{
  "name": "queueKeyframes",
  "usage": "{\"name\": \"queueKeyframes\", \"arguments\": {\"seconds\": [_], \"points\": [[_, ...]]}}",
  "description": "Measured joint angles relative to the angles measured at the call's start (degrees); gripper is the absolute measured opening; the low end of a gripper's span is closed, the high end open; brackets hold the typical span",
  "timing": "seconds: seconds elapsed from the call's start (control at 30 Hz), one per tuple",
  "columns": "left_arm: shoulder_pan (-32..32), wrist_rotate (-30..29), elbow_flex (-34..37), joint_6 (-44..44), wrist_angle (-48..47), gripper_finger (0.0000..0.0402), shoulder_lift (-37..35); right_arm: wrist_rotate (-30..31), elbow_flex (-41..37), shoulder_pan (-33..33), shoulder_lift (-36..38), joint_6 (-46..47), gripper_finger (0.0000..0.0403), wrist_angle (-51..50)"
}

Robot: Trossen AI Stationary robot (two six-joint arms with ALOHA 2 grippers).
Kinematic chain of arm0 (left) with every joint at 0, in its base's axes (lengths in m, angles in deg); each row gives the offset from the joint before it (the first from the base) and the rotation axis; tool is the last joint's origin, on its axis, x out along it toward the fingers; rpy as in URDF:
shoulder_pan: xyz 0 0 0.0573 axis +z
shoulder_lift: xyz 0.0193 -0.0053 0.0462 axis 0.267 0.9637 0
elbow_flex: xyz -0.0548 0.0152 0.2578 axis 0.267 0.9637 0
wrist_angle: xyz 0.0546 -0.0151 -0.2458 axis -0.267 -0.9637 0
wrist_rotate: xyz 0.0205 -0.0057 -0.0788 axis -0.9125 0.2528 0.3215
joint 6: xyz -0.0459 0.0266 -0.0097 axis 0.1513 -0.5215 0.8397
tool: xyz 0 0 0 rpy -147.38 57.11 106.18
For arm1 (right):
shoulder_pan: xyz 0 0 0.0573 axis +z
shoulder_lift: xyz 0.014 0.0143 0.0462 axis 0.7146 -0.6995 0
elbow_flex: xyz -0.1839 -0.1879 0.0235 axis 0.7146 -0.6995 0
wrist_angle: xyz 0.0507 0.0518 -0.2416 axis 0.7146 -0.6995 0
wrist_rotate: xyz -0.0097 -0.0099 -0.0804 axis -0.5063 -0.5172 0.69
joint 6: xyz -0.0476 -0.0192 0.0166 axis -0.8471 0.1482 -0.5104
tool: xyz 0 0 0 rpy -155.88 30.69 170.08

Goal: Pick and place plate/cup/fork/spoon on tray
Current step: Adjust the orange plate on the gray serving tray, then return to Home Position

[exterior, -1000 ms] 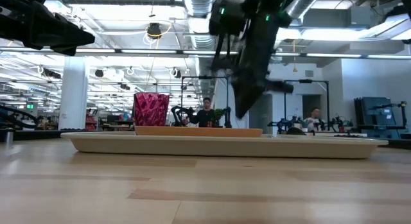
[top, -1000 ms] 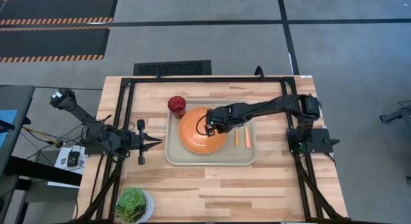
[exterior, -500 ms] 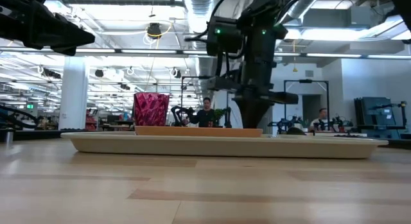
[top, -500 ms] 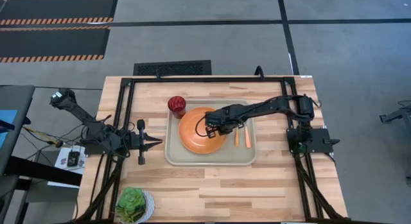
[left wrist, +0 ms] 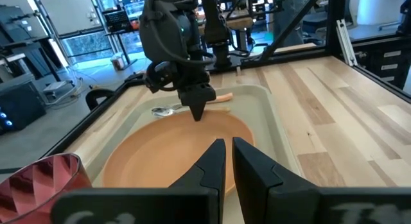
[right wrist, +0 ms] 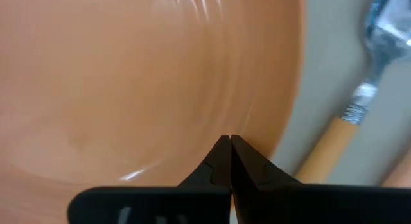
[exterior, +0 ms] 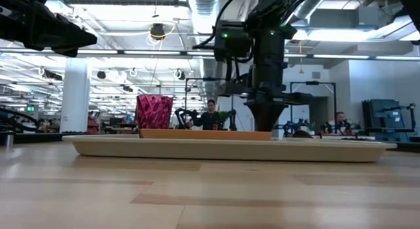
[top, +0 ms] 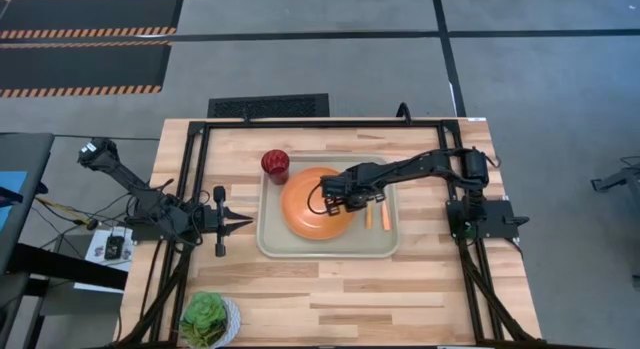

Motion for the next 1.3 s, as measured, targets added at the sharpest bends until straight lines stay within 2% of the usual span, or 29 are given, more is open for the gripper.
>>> {"name": "queueKeyframes", "arguments": {"seconds": [0.83,1.1,1.17,1.3], "points": [[0.0,0.0,0.0,0.9,0.0,0.0020,0.0,2.0,0.0,-0.7,0.0,0.4,0.0020,-4.1],[1.2,3.7,0.0,5.3,-2.3,0.0010,0.0,5.8,-0.1,0.3,5.2,-7.0,0.0027,-4.9],[2.5,3.7,0.0,7.4,-5.0,0.0003,0.0,7.6,-0.1,0.7,7.8,-12.3,0.0019,-4.6],[6.8,4.8,0.0,11.5,-8.7,0.0001,0.0,9.1,-0.3,1.9,12.7,-29.3,0.0006,0.8]]}}
